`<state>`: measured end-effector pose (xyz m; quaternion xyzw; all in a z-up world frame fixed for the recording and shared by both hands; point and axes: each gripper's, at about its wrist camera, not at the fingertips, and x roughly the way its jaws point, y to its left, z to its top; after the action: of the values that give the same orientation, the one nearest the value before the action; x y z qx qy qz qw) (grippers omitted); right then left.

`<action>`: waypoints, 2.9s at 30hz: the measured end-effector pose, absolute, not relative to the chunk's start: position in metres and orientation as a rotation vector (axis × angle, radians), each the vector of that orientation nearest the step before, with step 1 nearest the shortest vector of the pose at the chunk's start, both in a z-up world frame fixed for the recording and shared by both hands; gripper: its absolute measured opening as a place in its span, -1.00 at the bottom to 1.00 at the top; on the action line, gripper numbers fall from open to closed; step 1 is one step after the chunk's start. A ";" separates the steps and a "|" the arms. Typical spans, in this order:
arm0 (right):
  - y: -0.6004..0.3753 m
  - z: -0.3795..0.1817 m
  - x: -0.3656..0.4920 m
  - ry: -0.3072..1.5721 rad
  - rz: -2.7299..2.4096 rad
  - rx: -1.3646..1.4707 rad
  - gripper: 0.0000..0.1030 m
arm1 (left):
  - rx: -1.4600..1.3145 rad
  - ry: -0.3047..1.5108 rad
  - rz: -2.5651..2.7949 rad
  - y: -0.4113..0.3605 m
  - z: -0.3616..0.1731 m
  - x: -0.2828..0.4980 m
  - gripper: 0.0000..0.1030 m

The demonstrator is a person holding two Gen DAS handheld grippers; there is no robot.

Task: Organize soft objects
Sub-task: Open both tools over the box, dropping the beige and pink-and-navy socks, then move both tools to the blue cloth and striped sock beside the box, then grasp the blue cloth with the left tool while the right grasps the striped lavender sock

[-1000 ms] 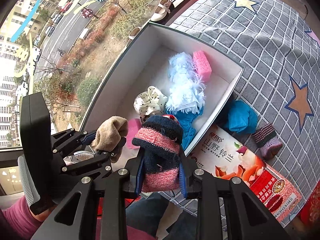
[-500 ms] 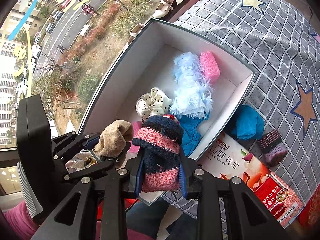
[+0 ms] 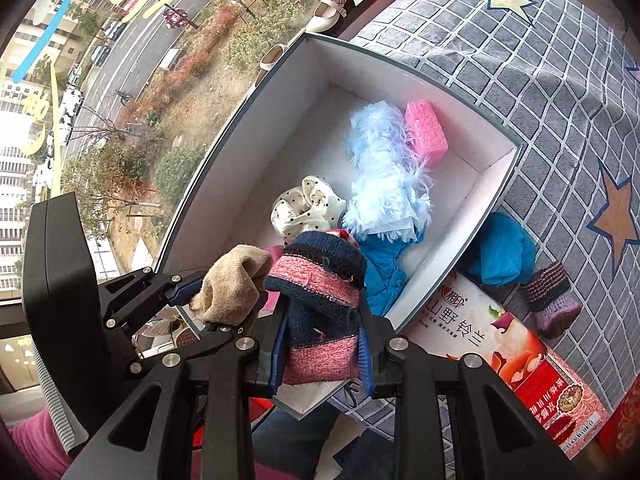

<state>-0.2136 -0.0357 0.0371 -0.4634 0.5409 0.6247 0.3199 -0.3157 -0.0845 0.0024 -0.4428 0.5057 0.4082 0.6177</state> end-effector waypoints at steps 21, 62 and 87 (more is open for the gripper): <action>-0.015 0.070 -0.088 1.582 1.452 -1.084 0.97 | -1.058 1.023 0.745 -0.064 0.057 -0.261 0.76; 0.013 -0.153 0.134 1.839 1.038 -1.087 0.97 | -0.928 1.568 0.743 -0.033 -0.069 -0.059 0.76; -0.037 -0.109 0.097 1.595 1.182 -1.013 0.11 | -0.993 1.460 0.675 -0.031 -0.068 -0.019 -0.77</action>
<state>0.0973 -0.0375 -0.1089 -0.4079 0.6426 0.4760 0.4407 -0.0194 -0.0312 -0.0675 -0.4258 0.6259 0.2896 0.5857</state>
